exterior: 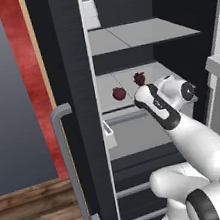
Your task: Move the beet and grapes from the top shelf to the second highest shelf to make space. Then, place the pitcher from the counter on the cleared top shelf.
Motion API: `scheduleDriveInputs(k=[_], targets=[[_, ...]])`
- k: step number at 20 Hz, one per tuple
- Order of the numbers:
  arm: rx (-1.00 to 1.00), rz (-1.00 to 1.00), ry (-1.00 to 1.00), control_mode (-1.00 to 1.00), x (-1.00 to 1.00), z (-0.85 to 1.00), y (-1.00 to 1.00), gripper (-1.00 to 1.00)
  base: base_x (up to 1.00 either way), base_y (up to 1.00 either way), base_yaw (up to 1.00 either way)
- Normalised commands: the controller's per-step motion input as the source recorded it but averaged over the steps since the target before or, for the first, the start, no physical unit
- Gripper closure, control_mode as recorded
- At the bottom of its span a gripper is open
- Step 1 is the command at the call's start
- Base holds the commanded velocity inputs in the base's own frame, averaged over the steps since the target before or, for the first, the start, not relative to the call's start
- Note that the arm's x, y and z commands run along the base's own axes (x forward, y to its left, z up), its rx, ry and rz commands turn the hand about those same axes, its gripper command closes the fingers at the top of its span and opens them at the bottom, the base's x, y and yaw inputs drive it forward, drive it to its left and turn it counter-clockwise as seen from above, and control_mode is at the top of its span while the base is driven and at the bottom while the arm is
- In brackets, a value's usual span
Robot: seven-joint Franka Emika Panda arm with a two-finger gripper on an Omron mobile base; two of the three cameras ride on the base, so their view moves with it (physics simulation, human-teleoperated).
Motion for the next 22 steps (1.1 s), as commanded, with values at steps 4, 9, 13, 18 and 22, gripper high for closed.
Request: scheduleDriveInputs(k=[4,9,13,18,22], targets=[[-0.16,0.0,0.38,-1.0,-0.6,0.8,-0.22,-1.0,0.0,0.0,0.0],[-0.23,0.0,0.34,-1.0,-0.8,0.15,0.11,-1.0,0.0,0.0,0.0],[-0.18,-0.02,0.17,-1.0,-0.87,0.0,0.37,-1.0,0.0,0.0,0.0],[-0.01,-0.09,0.0,-1.0,-0.86,0.0,0.21,-1.0,0.0,0.0,0.0],[0.02,-0.13,-0.02,-1.0,-0.62,0.0,-0.02,-1.0,0.0,0.0,0.0]])
